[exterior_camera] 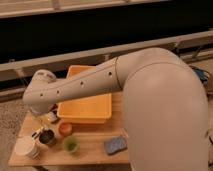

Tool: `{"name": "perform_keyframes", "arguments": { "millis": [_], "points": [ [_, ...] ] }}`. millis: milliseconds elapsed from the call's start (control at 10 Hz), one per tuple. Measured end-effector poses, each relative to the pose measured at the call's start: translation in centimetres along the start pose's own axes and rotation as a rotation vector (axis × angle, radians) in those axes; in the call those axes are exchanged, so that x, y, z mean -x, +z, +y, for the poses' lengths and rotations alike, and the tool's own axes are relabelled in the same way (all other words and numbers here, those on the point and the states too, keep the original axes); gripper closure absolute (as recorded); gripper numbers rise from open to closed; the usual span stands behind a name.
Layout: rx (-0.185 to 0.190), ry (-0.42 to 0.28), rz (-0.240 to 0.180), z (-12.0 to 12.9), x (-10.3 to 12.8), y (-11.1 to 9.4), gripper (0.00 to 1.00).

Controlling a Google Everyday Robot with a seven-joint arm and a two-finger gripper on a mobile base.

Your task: Place banana in metal cup

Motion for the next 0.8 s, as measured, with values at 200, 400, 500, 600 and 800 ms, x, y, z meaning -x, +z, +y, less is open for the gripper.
{"name": "perform_keyframes", "arguments": {
  "millis": [200,400,500,600,800],
  "points": [
    [0.031,-0.008,0.002,0.8,-0.1,1.1,1.00],
    [0.061,-0.014,0.014,1.9,-0.5,2.5,1.00],
    [0.075,-0.013,0.023,2.3,-0.8,3.2,1.00],
    [0.087,-0.006,0.036,2.7,-1.3,4.2,1.00],
    [0.095,0.017,0.057,2.6,-2.2,5.5,1.00]
  ]
}}
